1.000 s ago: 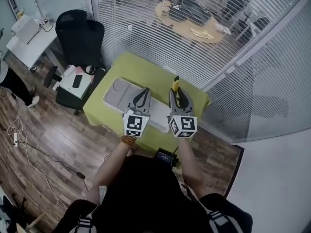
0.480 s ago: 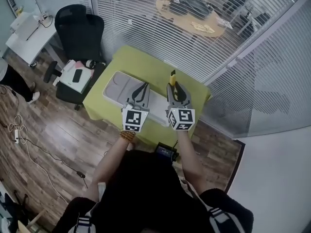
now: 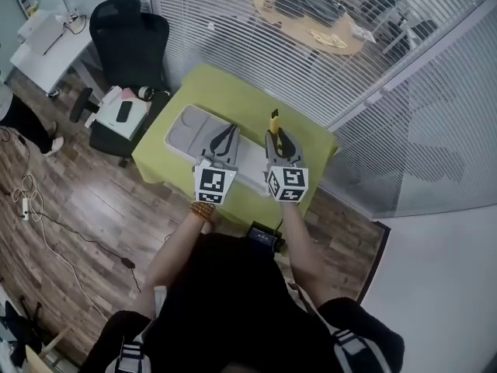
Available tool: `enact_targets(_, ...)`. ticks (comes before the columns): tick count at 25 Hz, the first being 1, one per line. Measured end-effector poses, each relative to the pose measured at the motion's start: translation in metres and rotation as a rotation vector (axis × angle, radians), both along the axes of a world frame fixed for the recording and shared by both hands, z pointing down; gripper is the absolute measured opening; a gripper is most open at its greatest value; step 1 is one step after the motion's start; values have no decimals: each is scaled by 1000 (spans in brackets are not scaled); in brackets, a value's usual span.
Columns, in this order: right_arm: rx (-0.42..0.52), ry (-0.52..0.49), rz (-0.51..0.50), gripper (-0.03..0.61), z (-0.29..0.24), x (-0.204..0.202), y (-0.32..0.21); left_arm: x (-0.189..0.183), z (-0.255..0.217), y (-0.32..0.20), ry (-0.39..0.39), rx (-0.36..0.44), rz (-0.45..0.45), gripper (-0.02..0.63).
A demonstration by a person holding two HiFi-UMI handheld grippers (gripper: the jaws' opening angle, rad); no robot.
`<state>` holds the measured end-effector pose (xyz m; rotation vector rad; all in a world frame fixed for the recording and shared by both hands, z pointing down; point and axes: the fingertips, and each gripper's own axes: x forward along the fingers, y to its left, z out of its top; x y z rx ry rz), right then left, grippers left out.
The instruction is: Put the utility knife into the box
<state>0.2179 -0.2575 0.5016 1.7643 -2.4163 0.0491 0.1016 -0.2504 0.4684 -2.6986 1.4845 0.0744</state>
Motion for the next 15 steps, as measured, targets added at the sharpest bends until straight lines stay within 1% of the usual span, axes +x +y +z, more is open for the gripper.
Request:
enact_targets(5,-47,-1,16,109,19,8,0,7,3,-1,-10,-7,12,18)
enact_targets(15,-126,11,13,109,56,6,-9,6,5,-9,-22,-7,22,18)
